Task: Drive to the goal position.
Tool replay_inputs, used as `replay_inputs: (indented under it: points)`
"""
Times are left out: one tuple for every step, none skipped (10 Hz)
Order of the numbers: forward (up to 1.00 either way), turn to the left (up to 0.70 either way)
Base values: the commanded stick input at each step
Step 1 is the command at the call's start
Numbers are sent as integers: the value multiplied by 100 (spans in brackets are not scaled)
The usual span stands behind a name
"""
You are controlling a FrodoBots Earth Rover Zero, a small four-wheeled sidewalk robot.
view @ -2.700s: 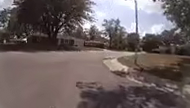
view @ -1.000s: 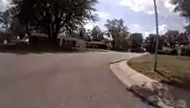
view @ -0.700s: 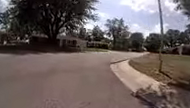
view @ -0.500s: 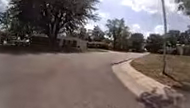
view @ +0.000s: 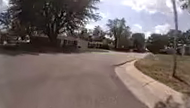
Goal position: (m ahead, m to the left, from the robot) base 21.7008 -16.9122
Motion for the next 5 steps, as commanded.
replay_inputs:
  points:
    - [70, 0]
    - [70, 0]
    - [70, 0]
    - [70, 0]
    - [70, 0]
